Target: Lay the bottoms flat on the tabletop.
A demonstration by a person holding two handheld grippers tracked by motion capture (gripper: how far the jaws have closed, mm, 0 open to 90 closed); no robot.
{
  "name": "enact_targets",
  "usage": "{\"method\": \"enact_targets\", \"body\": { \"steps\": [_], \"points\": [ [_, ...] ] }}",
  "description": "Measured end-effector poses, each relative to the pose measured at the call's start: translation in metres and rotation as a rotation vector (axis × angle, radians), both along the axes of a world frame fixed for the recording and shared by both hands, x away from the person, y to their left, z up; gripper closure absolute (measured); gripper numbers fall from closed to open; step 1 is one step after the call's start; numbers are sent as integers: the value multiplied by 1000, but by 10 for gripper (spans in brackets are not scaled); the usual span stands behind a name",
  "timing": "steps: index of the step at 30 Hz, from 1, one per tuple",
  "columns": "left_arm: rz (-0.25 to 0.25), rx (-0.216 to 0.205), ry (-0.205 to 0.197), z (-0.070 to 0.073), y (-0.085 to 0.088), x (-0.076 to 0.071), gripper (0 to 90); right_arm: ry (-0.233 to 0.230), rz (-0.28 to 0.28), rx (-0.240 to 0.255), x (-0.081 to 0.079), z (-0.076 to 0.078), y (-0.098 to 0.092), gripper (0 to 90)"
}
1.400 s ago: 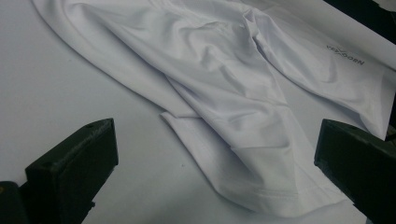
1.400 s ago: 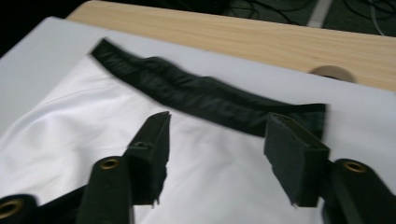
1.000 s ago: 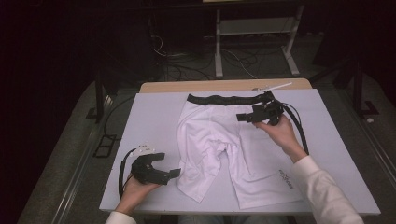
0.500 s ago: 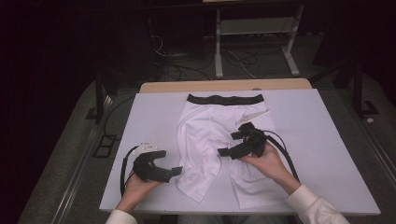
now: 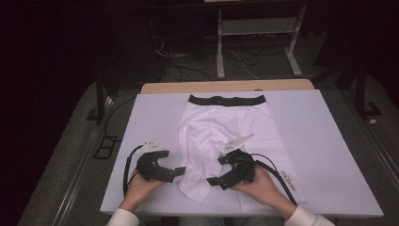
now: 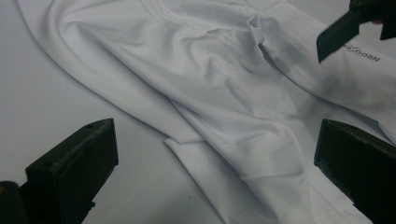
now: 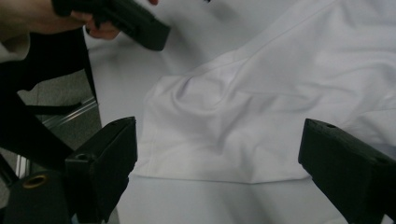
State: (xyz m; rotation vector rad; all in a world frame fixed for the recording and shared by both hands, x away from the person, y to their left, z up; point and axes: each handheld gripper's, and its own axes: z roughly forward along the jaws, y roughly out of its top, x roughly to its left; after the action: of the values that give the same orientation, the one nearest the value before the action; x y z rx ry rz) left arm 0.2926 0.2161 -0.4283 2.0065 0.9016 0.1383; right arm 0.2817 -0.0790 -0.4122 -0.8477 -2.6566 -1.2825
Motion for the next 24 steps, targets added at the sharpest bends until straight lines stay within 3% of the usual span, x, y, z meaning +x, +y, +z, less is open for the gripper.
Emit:
{"method": "enact_targets", "body": {
  "steps": [7,13,24],
  "points": [
    [-15,39,4,2,-4,4,0,29,51,-13,-14,-10,17,133],
    [-40,65,49,2,-9,10,0,46,95,-28,-26,-16,31,136],
    [-73,94,79,-3,-11,15,9,76,141,-63,-37,-28,46,146]
  ]
}}
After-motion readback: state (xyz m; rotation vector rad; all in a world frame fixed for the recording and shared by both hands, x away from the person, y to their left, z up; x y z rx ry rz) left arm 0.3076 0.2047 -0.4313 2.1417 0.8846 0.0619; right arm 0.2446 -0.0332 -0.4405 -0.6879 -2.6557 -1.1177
